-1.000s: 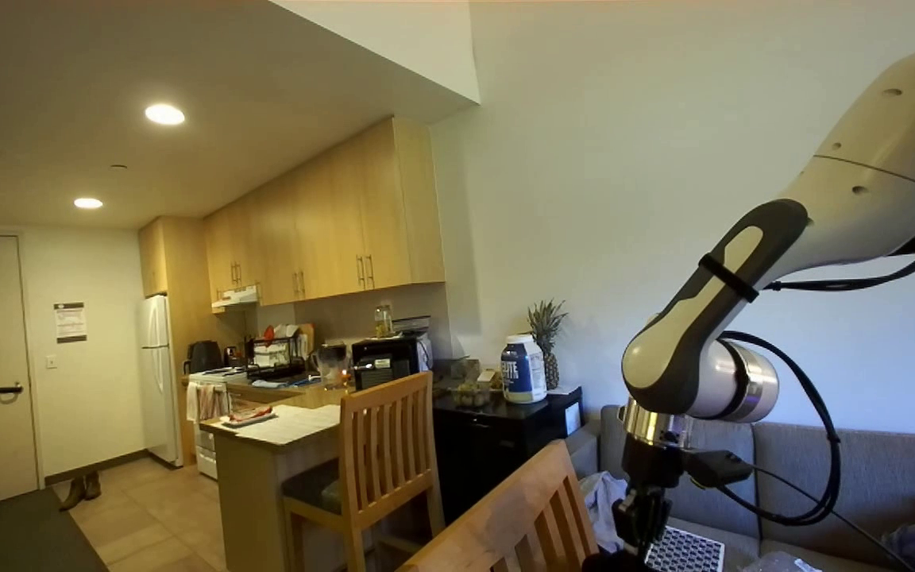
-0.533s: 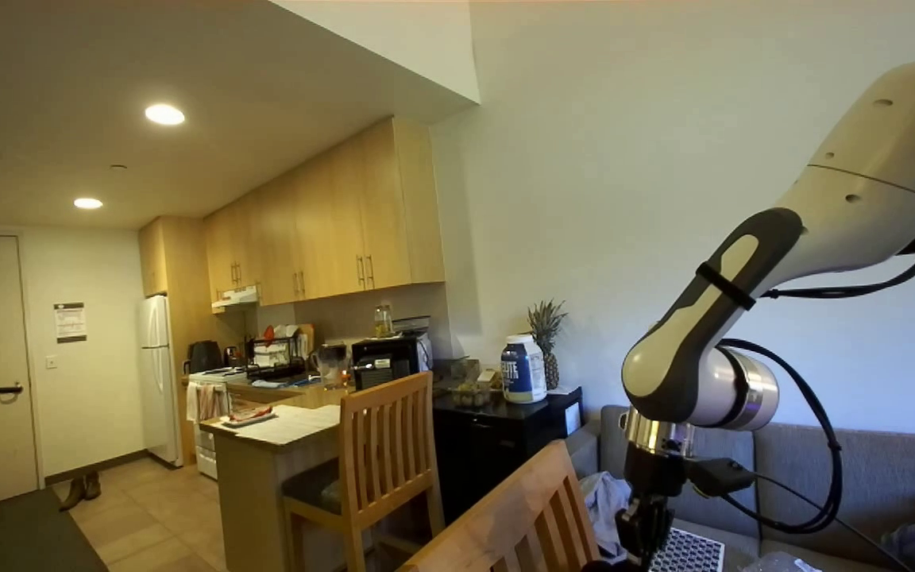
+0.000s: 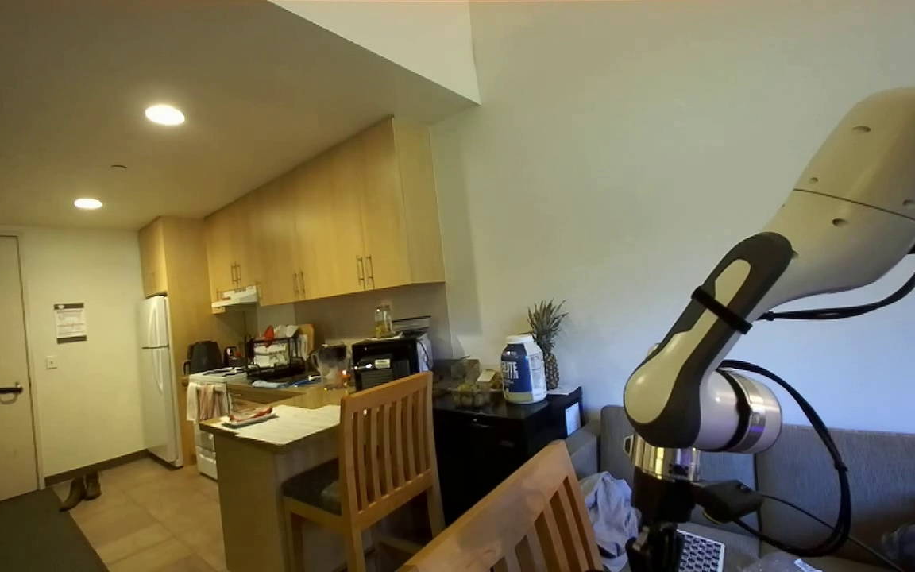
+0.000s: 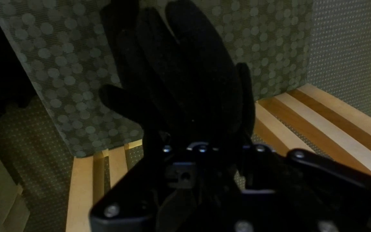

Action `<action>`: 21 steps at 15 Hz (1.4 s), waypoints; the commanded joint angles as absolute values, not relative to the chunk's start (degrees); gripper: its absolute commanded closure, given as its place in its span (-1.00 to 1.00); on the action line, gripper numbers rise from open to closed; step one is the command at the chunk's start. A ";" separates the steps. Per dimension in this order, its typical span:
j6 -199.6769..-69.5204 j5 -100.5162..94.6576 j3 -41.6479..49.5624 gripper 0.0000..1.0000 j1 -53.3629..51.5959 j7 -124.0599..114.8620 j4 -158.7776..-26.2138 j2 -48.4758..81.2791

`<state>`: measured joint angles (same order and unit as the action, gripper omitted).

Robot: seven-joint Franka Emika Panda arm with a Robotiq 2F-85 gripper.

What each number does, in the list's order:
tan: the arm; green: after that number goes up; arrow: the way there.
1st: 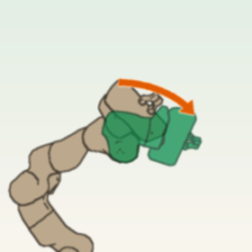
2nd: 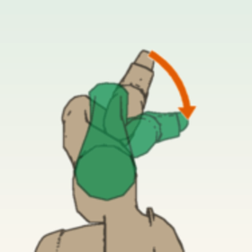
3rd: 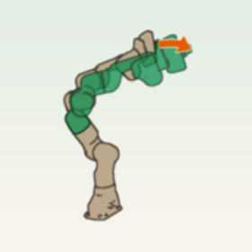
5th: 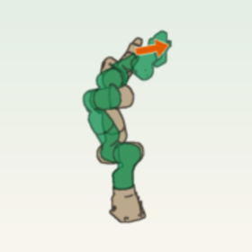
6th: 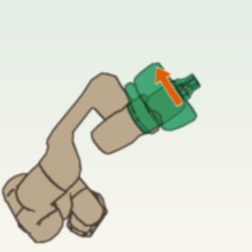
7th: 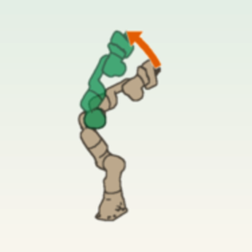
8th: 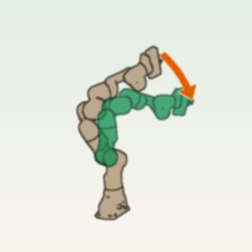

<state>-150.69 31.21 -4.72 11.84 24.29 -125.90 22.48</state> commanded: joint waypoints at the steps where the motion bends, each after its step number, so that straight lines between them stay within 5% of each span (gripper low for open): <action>1: -151.64 30.28 -5.59 0.91 13.36 25.81 -125.14 24.87; 21: -151.56 29.29 -7.18 0.91 16.56 24.74 -119.35 34.68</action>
